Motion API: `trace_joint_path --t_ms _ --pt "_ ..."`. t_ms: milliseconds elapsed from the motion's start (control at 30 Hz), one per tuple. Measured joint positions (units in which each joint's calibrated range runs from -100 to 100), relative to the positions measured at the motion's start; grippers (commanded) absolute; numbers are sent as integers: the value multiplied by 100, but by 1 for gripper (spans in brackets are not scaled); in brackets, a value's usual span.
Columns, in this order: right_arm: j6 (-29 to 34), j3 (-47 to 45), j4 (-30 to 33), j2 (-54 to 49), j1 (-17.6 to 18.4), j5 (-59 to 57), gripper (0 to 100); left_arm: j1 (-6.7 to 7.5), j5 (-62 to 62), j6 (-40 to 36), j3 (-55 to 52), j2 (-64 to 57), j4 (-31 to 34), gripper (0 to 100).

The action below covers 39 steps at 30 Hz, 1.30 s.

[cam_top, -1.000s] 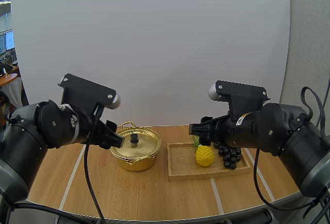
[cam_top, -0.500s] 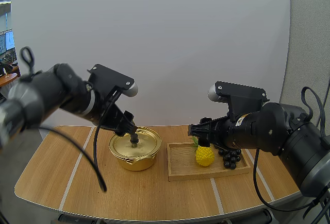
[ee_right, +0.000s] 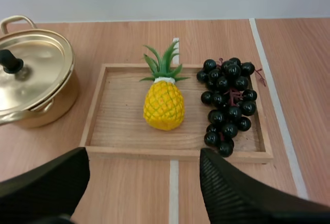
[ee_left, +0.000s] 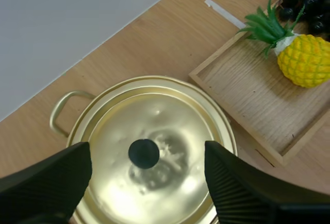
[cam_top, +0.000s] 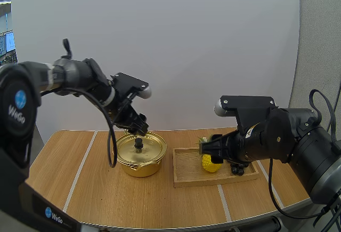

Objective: Open the pot, put the pineapple inside, and close it

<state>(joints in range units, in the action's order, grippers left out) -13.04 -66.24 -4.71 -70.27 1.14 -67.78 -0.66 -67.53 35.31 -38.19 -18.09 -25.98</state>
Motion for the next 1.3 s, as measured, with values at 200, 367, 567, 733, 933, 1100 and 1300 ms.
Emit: trace_joint_path --t_ms 200,367,567,733,933,1100,1300 --pt "27 0 345 0 0 -502 100 354 106 0 207 696 19 100" --pt "137 0 471 0 0 -655 100 354 222 0 224 873 207 100" --pt "167 0 471 0 0 -689 100 354 493 0 229 1080 224 100" --pt "167 0 502 0 0 -709 100 354 588 0 229 1249 233 100" --pt "167 0 502 0 0 -709 100 354 818 0 229 1495 233 100" --pt "167 0 513 0 0 -709 100 354 853 0 229 1622 233 100" --pt "167 0 513 0 0 -709 100 354 902 0 241 1680 236 37"
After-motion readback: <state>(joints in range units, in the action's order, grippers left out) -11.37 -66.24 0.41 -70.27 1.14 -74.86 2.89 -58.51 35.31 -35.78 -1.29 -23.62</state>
